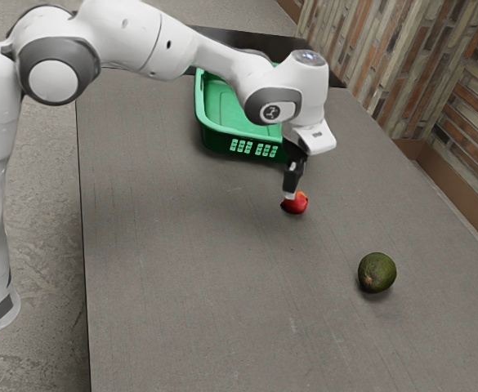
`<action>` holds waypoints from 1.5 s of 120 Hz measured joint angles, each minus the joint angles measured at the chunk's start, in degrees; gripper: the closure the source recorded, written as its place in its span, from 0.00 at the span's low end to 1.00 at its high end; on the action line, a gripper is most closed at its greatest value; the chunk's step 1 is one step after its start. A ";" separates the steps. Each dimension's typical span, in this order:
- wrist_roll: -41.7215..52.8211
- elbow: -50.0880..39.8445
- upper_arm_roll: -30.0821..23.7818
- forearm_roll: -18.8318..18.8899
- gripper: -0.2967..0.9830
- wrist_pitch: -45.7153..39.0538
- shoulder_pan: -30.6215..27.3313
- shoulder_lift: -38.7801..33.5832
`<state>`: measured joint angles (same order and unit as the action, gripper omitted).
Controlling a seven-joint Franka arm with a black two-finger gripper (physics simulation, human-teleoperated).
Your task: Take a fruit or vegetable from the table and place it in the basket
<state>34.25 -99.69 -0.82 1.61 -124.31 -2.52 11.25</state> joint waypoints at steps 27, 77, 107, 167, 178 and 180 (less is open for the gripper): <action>1.10 0.00 -0.04 -0.82 0.24 -2.51 -0.65 1.67; 3.10 0.01 0.00 -2.32 0.24 -5.35 -1.17 5.26; 3.85 0.09 -0.05 -2.70 0.24 -6.81 -1.10 6.27; 4.44 0.17 -0.05 -2.35 0.51 -8.82 -1.08 7.38; 4.37 0.17 -0.06 -2.19 0.53 -8.98 -1.08 7.28; 4.35 0.17 -0.06 -2.17 0.53 -9.00 -1.08 7.27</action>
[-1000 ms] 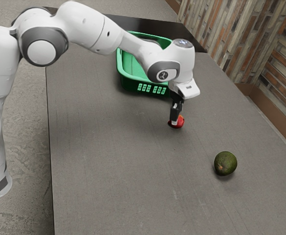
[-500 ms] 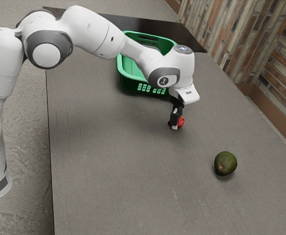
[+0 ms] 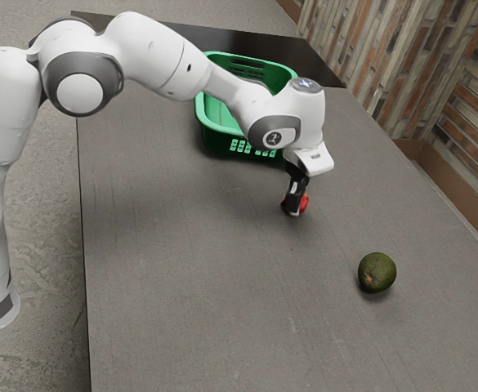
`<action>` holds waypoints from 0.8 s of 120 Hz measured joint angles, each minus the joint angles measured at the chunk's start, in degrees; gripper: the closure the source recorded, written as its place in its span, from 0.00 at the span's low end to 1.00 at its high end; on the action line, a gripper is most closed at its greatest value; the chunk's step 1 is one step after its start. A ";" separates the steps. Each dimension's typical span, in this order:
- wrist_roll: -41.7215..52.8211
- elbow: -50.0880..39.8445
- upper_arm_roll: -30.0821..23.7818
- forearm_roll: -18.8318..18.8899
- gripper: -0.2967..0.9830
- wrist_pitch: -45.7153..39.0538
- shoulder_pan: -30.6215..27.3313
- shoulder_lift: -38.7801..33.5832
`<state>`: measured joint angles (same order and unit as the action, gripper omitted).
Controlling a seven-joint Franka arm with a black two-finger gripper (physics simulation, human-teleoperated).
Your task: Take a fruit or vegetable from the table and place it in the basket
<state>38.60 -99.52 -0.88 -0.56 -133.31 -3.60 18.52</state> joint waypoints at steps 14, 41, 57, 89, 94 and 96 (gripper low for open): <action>-0.24 0.12 0.00 0.24 0.56 -0.03 0.00 -0.12; -0.72 0.49 0.07 0.44 0.56 0.94 0.00 -1.34; -0.91 0.52 0.15 0.49 0.56 2.68 -0.03 -4.20; -1.13 0.44 1.85 0.48 0.56 8.12 -0.16 -10.74; -1.14 0.44 2.93 0.49 0.56 9.00 0.06 -11.68; -1.13 0.44 3.45 0.49 0.56 9.36 0.10 -12.04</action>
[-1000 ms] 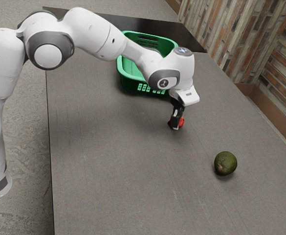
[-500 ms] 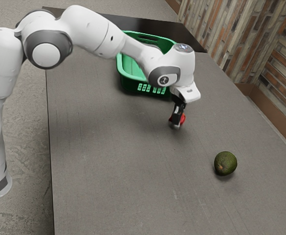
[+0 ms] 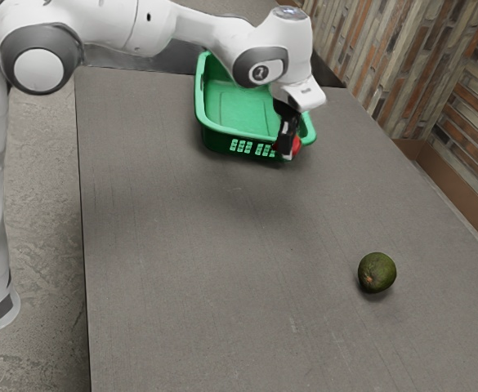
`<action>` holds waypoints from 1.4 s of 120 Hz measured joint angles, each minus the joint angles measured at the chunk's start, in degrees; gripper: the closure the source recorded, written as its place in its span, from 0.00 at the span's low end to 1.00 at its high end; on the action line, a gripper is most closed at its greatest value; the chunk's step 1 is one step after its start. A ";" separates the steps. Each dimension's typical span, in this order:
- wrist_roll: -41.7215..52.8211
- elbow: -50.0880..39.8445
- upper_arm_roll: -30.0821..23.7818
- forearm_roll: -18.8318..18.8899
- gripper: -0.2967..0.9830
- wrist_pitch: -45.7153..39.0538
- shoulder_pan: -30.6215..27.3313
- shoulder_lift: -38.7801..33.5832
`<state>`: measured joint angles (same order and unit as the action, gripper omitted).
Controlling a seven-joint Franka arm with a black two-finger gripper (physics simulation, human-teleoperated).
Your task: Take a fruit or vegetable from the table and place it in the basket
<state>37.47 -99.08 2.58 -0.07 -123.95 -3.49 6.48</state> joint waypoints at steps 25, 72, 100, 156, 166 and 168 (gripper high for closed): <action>0.09 0.34 6.81 0.06 0.56 3.35 -0.74 -2.31; 0.25 1.96 16.10 -0.12 0.56 5.06 -0.48 -2.69; 0.34 2.02 16.83 -0.83 0.56 5.27 -3.50 -2.34; 0.48 2.34 16.87 -1.76 0.53 5.29 -7.39 -2.23; 0.72 2.64 16.85 -2.09 0.40 5.76 -7.47 -2.17; 0.78 2.76 16.83 -2.14 0.38 5.85 -7.46 -2.17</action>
<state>38.24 -96.32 19.40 -2.21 -118.10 -10.95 4.32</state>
